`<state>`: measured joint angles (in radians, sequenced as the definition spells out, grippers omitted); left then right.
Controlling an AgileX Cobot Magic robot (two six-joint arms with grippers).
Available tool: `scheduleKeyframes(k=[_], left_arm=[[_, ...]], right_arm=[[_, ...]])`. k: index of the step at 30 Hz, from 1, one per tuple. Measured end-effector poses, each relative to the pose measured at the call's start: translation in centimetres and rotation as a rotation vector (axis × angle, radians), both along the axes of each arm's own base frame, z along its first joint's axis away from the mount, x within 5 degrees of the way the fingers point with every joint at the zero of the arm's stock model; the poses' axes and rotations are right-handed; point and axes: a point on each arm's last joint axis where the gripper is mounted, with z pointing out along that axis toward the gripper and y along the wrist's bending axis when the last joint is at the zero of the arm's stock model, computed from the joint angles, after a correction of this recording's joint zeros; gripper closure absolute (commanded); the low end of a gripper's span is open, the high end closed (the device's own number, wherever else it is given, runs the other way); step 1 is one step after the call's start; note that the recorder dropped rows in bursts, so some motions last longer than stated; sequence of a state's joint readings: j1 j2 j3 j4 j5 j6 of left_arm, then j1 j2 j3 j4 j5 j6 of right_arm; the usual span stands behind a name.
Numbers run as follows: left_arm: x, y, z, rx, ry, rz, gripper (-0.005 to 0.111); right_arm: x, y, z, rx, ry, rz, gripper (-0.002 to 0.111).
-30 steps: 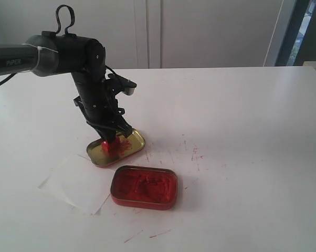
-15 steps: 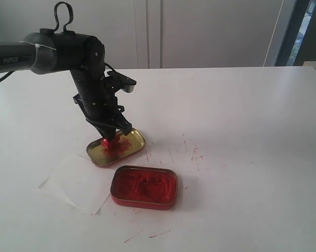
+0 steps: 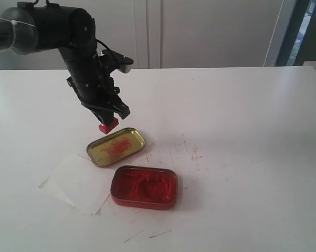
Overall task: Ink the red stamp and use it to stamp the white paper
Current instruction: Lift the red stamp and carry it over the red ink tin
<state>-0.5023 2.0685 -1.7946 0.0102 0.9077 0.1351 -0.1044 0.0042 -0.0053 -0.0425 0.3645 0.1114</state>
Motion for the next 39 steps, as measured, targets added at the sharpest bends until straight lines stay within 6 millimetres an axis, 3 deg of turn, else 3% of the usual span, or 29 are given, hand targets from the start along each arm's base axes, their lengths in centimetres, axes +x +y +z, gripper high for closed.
scheduleKeyframes(k=[9, 19, 25, 31, 39], left_arm=[[-1.2, 0.6, 0.4, 0.035, 0.087, -0.004, 0.107], [-5.3, -0.9, 2.3, 0.000, 0.037, -0.083, 0.107], [-6.9, -0.5, 2.7, -0.001, 0.030, -0.111, 0.107], [-8.1, 0.2, 1.6, 0.006, 0.056, -0.135, 0.107], [-9.2, -0.4, 0.1, -0.040, 0.070, -0.181, 0.107]], right_arm=[[0.0, 0.0, 0.0, 0.000, 0.000, 0.000, 0.108], [0.0, 0.0, 0.0, 0.000, 0.000, 0.000, 0.108], [0.0, 0.0, 0.0, 0.000, 0.000, 0.000, 0.108], [0.0, 0.0, 0.0, 0.000, 0.000, 0.000, 0.108], [0.0, 0.0, 0.0, 0.000, 0.000, 0.000, 0.108]])
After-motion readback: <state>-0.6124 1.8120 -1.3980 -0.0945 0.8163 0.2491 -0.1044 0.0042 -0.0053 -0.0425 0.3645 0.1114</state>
